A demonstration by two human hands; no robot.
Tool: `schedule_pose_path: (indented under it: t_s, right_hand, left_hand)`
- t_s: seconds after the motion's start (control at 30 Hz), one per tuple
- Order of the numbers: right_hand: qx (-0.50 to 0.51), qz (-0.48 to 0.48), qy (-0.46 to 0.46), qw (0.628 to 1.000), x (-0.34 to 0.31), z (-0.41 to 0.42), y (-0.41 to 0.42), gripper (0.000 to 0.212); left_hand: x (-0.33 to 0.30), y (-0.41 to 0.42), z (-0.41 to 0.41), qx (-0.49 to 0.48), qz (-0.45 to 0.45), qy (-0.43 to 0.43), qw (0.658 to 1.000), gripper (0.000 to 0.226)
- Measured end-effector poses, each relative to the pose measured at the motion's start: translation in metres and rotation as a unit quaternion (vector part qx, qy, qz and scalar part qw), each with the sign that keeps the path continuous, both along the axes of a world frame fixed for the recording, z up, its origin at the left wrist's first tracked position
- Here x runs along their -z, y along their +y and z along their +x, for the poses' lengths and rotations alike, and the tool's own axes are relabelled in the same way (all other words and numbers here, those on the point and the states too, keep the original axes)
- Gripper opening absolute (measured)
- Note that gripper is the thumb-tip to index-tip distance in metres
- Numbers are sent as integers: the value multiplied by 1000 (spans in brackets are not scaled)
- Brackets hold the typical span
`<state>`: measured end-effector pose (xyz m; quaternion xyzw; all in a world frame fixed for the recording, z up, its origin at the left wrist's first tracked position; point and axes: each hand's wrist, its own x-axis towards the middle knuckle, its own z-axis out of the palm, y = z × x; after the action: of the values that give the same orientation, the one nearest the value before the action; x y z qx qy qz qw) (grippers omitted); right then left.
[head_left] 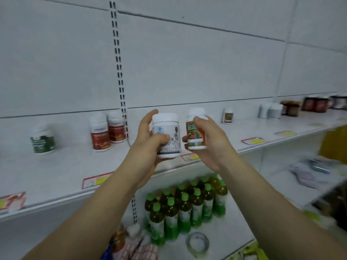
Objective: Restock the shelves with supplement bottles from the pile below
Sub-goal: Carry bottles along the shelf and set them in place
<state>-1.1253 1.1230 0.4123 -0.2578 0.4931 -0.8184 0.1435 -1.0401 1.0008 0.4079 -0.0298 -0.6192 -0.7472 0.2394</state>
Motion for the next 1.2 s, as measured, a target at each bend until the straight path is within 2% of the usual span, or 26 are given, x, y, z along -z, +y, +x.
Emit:
schedule_pose_path:
  t_s: [0.13,0.23,0.43,0.57,0.7,0.93,1.2]
  right_hand:
    - [94,29,22,995,2,-44,71,3]
    - [116,43,31,992,4,-83,109,5]
    - [94,87,63,990,8,-178,181,9]
    - [85,132,78,984,8,-242,213,10]
    - [100,216,133,962,7,-301,220,27]
    - [63,357,186,913,15,-397,198,46]
    - [45,430,259,864,9,-473,170,46]
  left_hand:
    - [6,54,-52,57,-15,-15,998,60]
    - [10,86,-89,61,-59,-29,996,61]
    - [10,150,-166,-17,-152,-62,986,55]
    - [3,179,-219,-98,-224,-108,964,55]
    - [-3,188,-265,-127,-284,-147,939,59]
    - [8,184,-322,-129,-380,-202,893,60]
    - [11,175,-370,-158,-368,-228,888,62]
